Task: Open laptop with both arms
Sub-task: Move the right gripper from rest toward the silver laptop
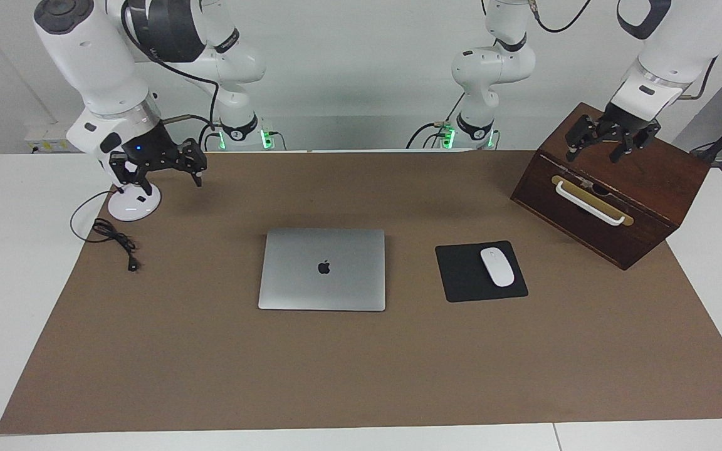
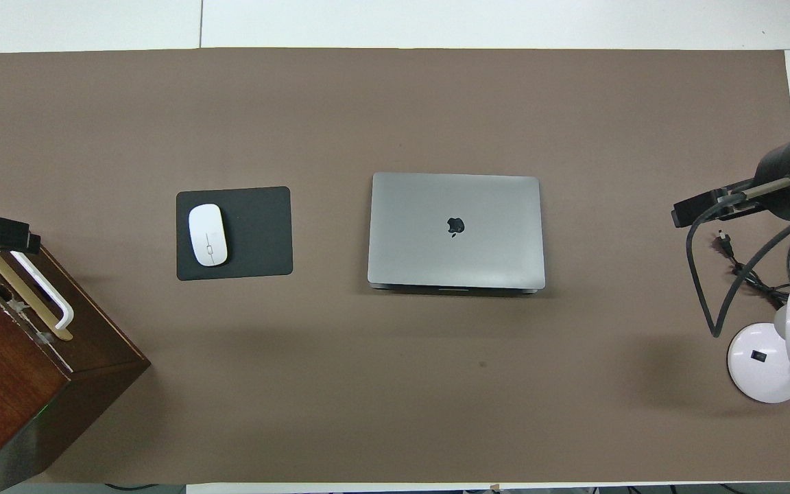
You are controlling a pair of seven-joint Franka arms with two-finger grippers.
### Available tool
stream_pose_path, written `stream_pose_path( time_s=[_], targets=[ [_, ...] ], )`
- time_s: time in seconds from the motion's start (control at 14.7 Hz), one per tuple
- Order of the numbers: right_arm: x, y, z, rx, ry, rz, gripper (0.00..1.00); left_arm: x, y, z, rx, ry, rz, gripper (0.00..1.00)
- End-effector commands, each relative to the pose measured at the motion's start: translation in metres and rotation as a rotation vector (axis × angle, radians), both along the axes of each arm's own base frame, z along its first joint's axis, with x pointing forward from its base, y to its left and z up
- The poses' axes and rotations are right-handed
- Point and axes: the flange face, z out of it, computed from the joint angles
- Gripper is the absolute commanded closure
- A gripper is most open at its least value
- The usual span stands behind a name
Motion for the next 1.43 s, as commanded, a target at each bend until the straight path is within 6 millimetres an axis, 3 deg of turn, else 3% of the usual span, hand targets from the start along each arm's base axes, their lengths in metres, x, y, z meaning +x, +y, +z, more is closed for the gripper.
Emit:
stream_pose_path(
  time_s=[0.0,0.27,0.34,0.41,0.48,0.54,0.61,0.68,1.23,1.36],
  targets=[
    [-0.015,0.006,-0.005,0.033,-0.002,0.021,0.0,-0.004,0.003,0.004,0.025,-0.009,0.012,0.0],
    [-0.019,0.031,-0.006,0.067,0.004,0.052,0.0,-0.009,0.002,-0.005,0.025,-0.003,0.02,0.0],
    [-0.019,0.034,-0.006,0.067,0.003,0.054,0.0,-0.009,0.002,-0.009,0.026,-0.021,0.021,0.07],
    [-0.02,0.04,-0.006,0.067,0.002,0.067,0.0,-0.009,0.002,-0.013,0.026,-0.032,0.02,0.28],
    [-0.019,0.045,-0.005,0.068,-0.011,0.085,0.0,-0.008,0.002,-0.013,0.026,-0.035,0.02,0.61],
    [-0.02,0.053,-0.004,0.069,-0.021,0.098,0.0,-0.008,0.006,-0.013,0.026,-0.037,0.029,0.8],
    [-0.02,0.053,-0.007,0.069,-0.016,0.098,0.0,-0.007,0.006,-0.012,0.026,-0.046,0.031,0.95],
    [-0.021,0.055,-0.007,0.068,-0.018,0.102,0.0,-0.005,0.007,-0.011,0.026,-0.063,0.025,1.0],
    [-0.052,0.094,-0.035,0.068,-0.024,0.167,0.0,0.012,0.003,-0.009,0.022,-0.203,0.002,1.0],
    [-0.058,0.109,-0.041,0.067,-0.012,0.199,0.0,0.014,-0.008,-0.013,0.021,-0.234,-0.019,1.0]
  ],
)
